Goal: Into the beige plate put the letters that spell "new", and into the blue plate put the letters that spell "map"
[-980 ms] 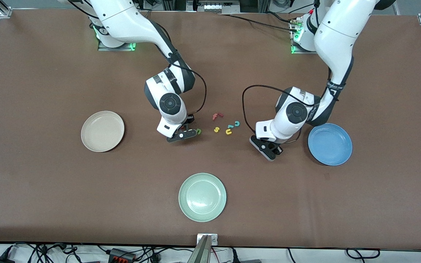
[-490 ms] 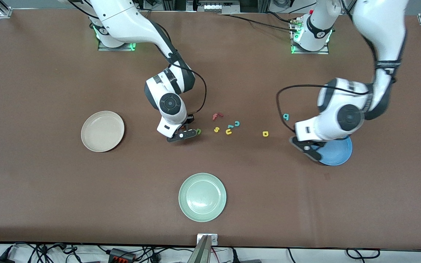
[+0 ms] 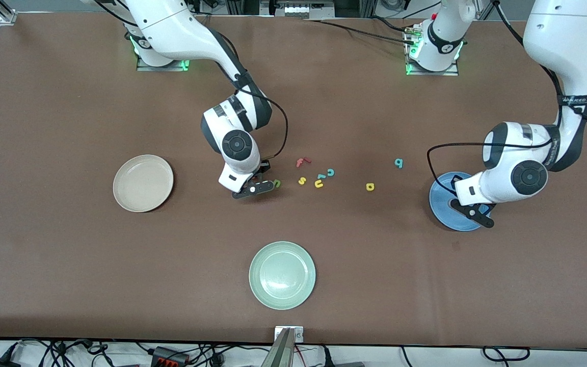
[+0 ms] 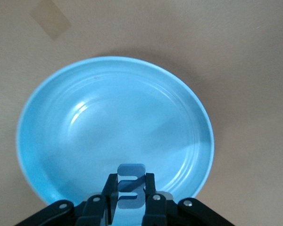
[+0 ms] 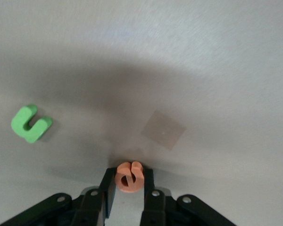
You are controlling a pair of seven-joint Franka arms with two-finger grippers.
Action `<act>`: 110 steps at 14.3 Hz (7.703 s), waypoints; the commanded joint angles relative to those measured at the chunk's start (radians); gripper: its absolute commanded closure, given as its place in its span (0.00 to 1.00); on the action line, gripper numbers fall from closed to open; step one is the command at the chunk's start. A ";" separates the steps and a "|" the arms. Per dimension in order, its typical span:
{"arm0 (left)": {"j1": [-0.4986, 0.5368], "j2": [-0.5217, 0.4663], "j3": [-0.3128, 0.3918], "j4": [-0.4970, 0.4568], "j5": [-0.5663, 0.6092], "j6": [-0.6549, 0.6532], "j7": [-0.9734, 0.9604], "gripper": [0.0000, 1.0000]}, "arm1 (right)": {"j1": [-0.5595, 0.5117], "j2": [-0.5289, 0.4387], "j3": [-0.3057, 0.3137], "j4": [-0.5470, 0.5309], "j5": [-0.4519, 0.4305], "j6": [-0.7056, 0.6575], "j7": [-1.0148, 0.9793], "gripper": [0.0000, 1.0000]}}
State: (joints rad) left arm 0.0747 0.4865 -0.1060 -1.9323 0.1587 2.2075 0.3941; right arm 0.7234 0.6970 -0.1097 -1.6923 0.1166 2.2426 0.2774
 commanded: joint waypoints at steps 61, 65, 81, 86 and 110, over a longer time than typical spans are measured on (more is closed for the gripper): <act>0.310 -0.057 -0.578 -0.111 0.203 -0.080 -0.803 0.00 | 0.240 0.188 -0.206 0.246 0.293 0.023 0.743 0.40; 0.315 -0.057 -0.656 -0.230 0.206 0.029 -0.864 0.00 | 0.240 0.188 -0.205 0.246 0.293 0.023 0.738 0.63; 0.379 0.052 -0.644 -0.362 0.443 0.251 -0.854 0.43 | 0.226 0.087 -0.418 0.227 0.242 -0.318 0.397 0.74; 0.378 0.044 -0.652 -0.361 0.443 0.241 -0.854 0.84 | 0.222 -0.013 -0.571 0.024 0.241 -0.366 0.065 0.74; 0.511 0.138 -0.603 0.128 0.443 -0.058 -0.460 0.00 | 0.149 -0.097 -0.690 -0.168 0.340 -0.287 -0.454 0.00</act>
State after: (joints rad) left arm 0.5844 0.6739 -0.6989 -1.8175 0.5789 2.1816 -0.0720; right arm 0.8317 0.6565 -0.8118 -1.8660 0.4345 1.9759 -0.1801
